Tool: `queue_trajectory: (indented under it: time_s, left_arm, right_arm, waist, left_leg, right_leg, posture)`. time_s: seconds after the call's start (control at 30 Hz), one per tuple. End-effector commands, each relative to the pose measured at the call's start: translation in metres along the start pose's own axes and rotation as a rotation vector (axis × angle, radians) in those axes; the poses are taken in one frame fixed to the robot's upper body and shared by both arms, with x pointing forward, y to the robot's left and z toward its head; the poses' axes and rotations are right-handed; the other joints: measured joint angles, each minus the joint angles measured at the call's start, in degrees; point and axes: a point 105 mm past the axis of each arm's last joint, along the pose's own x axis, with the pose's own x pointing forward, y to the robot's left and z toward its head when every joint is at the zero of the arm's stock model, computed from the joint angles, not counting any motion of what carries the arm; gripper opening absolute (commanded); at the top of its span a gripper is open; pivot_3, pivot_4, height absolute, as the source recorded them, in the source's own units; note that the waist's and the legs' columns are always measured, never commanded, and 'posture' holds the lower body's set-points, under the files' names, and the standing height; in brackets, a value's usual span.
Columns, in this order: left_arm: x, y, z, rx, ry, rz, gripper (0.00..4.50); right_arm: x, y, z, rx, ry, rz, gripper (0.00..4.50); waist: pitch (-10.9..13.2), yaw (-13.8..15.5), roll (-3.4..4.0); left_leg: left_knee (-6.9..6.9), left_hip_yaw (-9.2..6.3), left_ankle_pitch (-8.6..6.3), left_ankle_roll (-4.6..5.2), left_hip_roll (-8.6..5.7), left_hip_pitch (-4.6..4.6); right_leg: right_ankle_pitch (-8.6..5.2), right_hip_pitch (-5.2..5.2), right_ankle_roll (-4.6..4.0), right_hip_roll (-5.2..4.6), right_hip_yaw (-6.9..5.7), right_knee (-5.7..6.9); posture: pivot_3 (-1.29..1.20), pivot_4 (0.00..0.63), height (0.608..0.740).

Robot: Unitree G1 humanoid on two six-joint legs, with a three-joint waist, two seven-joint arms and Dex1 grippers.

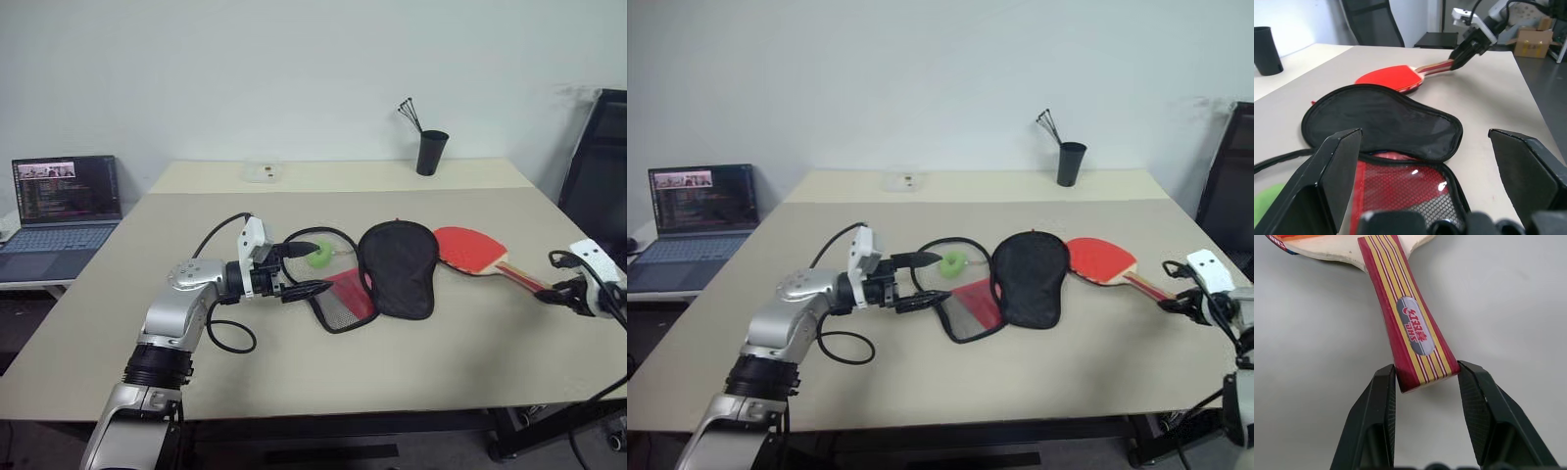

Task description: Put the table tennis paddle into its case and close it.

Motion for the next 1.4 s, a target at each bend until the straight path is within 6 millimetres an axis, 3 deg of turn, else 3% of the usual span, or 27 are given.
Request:
queue_trajectory:
  time_s: [0.03,0.3,0.4,0.53,0.77,0.93,1.4]
  left_arm:
    - [0.001,0.002,0.012,0.046,-0.035,0.007,4.5]
    - [0.002,-0.002,0.011,0.042,-0.037,-0.011,4.5]
    - [0.004,-0.002,0.01,0.038,-0.038,-0.017,4.5]
    - [0.009,-0.002,0.011,0.041,-0.042,-0.027,4.5]
    - [0.008,-0.002,0.011,0.043,-0.046,-0.019,4.5]
    - [0.006,-0.003,0.011,0.041,-0.045,-0.011,4.5]
    - [0.004,-0.001,0.013,0.046,-0.044,-0.004,4.5]
  right_arm:
    - [-0.018,-0.002,-0.002,0.004,-0.011,0.037,1.52]
    - [-0.047,0.074,-0.022,-0.045,0.027,0.229,1.45]
    - [-0.045,0.093,-0.023,-0.04,0.02,0.221,1.45]
    - [-0.034,0.078,-0.021,-0.036,0.016,0.094,1.45]
    - [-0.028,0.065,0.004,-0.033,-0.08,0.026,3.66]
    - [-0.022,0.076,0.019,-0.025,-0.145,0.102,3.66]
    - [0.007,0.089,0.017,-0.043,-0.109,0.187,3.66]
  waist:
    - [0.0,0.2,0.0]
    - [-0.08,0.83,0.14]
    - [-0.07,0.22,0.1]
    - [-0.05,-0.45,0.08]
    - [-0.05,-0.56,0.08]
    - [-0.05,-0.5,0.08]
    - [-0.05,-0.59,0.08]
  left_leg:
    - [0.01,0.01,0.0,0.0,-0.01,-0.01]
    - [0.06,-0.14,0.0,-0.01,0.04,0.05]
    - [0.05,-0.08,0.0,0.0,0.04,0.24]
    - [0.07,0.0,0.0,0.0,0.02,0.36]
    - [0.06,0.03,0.0,0.0,-0.06,0.24]
    - [0.06,0.01,0.0,0.0,-0.05,0.2]
    - [0.06,0.03,0.0,0.0,-0.05,0.2]
  right_leg:
    - [0.0,0.0,0.0,0.0,0.0,-0.01]
    - [-0.01,0.08,0.02,0.01,-0.14,0.06]
    - [-0.02,0.19,0.03,0.03,-0.11,0.1]
    - [0.05,0.26,0.13,0.03,-0.1,0.1]
    - [0.07,0.23,0.17,0.02,-0.01,0.01]
    - [0.07,0.22,0.17,0.03,0.0,-0.02]
    - [0.07,0.22,0.17,0.03,-0.01,-0.01]
  posture:
    - [0.0,0.15,0.74]
    - [0.0,0.15,0.74]
    - [0.0,0.15,0.74]
    - [0.0,0.15,0.74]
    - [0.0,0.15,0.74]
    - [0.0,0.15,0.74]
    - [0.0,0.15,0.74]
